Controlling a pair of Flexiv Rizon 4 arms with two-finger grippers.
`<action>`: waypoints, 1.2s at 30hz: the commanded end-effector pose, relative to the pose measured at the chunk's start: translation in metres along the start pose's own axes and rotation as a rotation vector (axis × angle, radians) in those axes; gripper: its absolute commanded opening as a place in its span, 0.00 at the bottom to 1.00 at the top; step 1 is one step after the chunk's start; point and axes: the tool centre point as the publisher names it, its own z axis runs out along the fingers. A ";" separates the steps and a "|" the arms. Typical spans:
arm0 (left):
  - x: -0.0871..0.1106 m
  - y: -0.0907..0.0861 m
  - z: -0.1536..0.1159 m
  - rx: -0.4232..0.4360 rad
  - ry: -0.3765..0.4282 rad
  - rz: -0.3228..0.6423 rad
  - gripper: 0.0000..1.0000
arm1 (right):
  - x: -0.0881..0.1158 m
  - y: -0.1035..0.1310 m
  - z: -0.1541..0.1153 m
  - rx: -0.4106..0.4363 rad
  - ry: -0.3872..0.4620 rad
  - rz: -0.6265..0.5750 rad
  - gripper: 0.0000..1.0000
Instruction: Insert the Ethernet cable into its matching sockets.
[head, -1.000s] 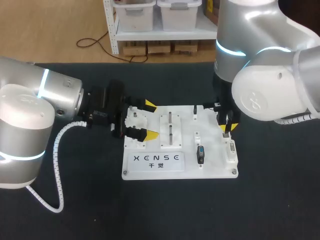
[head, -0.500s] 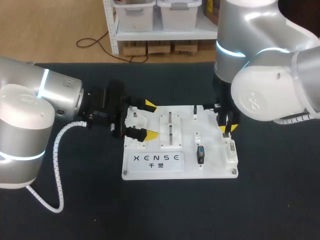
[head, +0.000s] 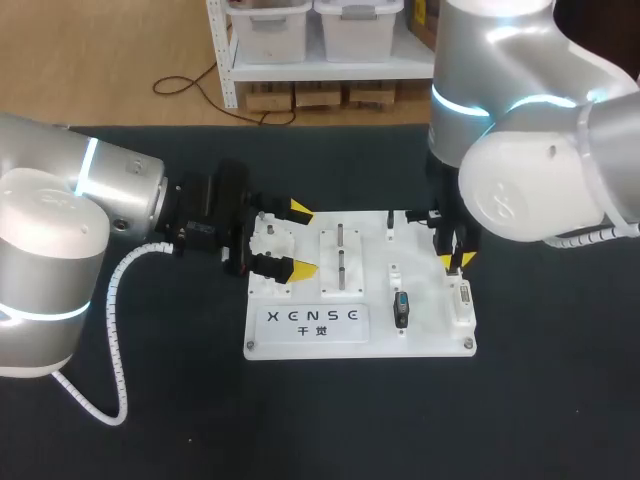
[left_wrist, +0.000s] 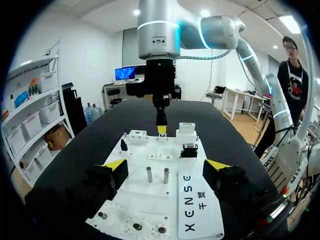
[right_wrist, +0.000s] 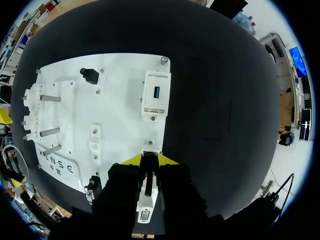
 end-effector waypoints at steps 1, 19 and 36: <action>0.001 0.000 0.000 -0.001 -0.004 0.003 1.00 | -0.002 0.002 0.012 0.002 0.008 0.000 0.00; 0.001 0.000 0.000 -0.001 -0.004 0.003 1.00 | -0.002 0.000 0.010 -0.003 -0.012 -0.003 1.00; 0.001 0.000 0.000 -0.001 -0.004 0.003 1.00 | -0.002 0.000 0.010 -0.003 -0.012 -0.003 1.00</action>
